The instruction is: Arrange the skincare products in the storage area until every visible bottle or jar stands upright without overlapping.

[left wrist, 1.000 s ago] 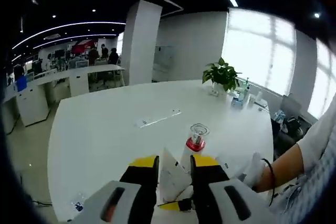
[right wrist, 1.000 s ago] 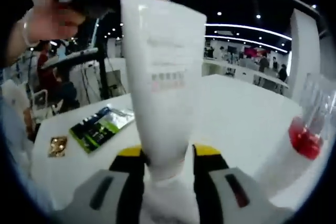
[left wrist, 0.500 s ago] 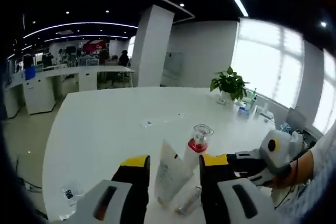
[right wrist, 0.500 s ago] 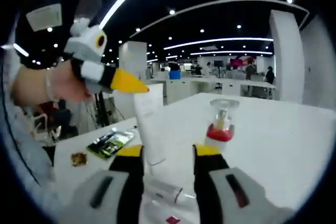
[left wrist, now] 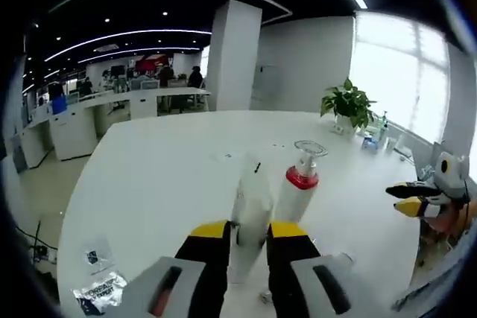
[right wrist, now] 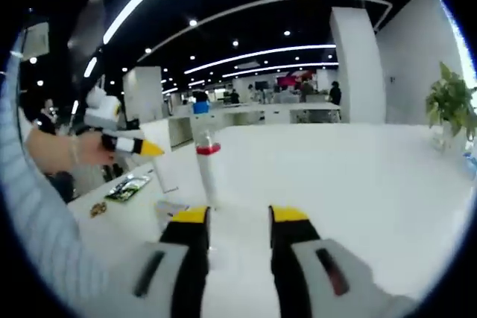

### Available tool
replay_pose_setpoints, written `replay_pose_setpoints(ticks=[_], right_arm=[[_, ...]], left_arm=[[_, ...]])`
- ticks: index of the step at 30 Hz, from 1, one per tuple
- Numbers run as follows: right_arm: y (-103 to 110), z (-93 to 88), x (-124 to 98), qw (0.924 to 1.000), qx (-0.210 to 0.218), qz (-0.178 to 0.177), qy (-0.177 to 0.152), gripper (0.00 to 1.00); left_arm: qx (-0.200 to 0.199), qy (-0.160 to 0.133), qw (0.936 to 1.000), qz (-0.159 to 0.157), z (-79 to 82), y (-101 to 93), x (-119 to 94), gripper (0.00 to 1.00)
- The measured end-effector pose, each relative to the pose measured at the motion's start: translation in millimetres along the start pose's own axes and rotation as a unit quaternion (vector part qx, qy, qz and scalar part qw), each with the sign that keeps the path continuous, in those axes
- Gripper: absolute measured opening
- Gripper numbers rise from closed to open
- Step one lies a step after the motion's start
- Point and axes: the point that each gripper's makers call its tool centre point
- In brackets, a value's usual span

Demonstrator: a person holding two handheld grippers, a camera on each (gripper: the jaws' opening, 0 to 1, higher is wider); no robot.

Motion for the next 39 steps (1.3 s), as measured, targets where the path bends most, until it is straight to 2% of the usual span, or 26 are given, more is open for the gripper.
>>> replay_pose_setpoints(ticks=[2,7,8,11,13,14,17,20,23,26,29,32,35,39], right_arm=[[-4,-3.7,-6,1.0,0.003,-0.007,-0.001,0.28],[-5,-19.6,-11,0.9996,0.006,-0.023,0.012,0.27],[-3,-22.4,-10,0.9996,0.001,-0.022,0.016,0.27],[7,-25.8,-9,0.9995,-0.013,-0.011,0.027,0.27],[9,-23.5,-10,0.9995,-0.016,-0.01,0.026,0.27],[10,-22.6,-11,0.9995,-0.018,-0.01,0.026,0.27],[10,-21.4,-13,0.9993,-0.027,-0.011,0.024,0.27],[12,-25.9,-14,0.9983,-0.047,-0.011,0.034,0.27],[13,-28.9,-13,0.9982,-0.045,-0.009,0.038,0.27],[12,-31.2,-8,0.9984,-0.038,-0.014,0.038,0.27],[14,-32.9,-7,0.9985,-0.036,-0.013,0.04,0.27],[14,-33.8,-7,0.9983,-0.038,-0.014,0.042,0.26],[11,-35.3,-8,0.9982,-0.038,-0.021,0.043,0.26],[6,-40.2,-10,0.9979,-0.032,-0.03,0.048,0.26]], left_arm=[[-0.011,-0.008,0.9998,-0.017,-0.1,-1.4,0,0.17],[0.021,-0.001,0.9987,-0.046,-1.5,-4.2,-1,0.16],[0.033,0.007,0.9968,-0.073,-3.1,-7.8,-1,0.16],[0.059,0.008,0.991,-0.12,-3.3,-15.2,-1,0.16],[0.063,0.014,0.9896,-0.129,-3.0,-14.6,-1,0.17],[0.075,0.019,0.9867,-0.143,-3.0,-15.7,-2,0.17],[0.068,0.023,0.983,-0.169,-1.1,-18.1,-1,0.17],[0.078,0.026,0.9825,-0.167,-1.5,-21.8,-1,0.18],[0.095,0.066,0.9817,-0.151,-20.5,-20.4,6,0.29],[0.108,0.091,0.9804,-0.137,-36.4,-16.8,12,0.32],[0.113,0.104,0.9821,-0.108,-52.0,-8.7,22,0.31],[0.109,0.11,0.9839,-0.089,-59.3,-1.6,26,0.27],[0.101,0.11,0.9855,-0.081,-61.3,3.3,29,0.23],[0.101,0.12,0.9853,-0.067,-65.6,8.7,31,0.24]])
Point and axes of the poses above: the point that each gripper's makers call its tool centre point, and the gripper's own axes: x roughly forward along the fingers, y roughly to its left, z roughly out of its top, and after that the axes turned 13 degrees about y, right-handed
